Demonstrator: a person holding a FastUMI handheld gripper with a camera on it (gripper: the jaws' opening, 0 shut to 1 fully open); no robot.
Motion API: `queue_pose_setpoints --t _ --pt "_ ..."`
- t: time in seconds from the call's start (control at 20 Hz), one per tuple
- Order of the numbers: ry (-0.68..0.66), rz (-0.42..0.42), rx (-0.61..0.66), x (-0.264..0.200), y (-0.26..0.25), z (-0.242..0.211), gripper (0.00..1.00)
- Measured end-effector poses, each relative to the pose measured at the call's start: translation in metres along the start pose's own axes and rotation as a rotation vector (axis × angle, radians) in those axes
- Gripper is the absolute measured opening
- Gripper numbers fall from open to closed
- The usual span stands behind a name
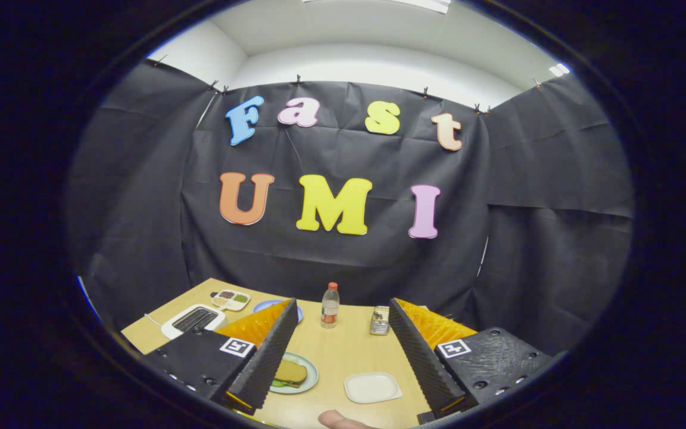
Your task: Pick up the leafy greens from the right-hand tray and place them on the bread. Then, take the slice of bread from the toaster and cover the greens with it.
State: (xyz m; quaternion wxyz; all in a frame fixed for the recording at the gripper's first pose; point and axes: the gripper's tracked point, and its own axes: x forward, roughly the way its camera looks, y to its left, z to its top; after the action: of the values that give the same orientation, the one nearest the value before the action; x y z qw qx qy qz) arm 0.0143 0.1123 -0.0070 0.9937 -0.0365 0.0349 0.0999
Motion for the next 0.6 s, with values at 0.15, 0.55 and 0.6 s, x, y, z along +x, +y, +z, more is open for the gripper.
queue_pose_setpoints --t 0.15,0.55,0.6 --pt "0.016 0.007 0.006 0.004 0.002 -0.006 0.96" --pt "0.007 0.065 -0.010 0.003 0.020 -0.009 0.95" --pt "0.009 0.067 -0.011 0.002 0.022 -0.010 0.95"
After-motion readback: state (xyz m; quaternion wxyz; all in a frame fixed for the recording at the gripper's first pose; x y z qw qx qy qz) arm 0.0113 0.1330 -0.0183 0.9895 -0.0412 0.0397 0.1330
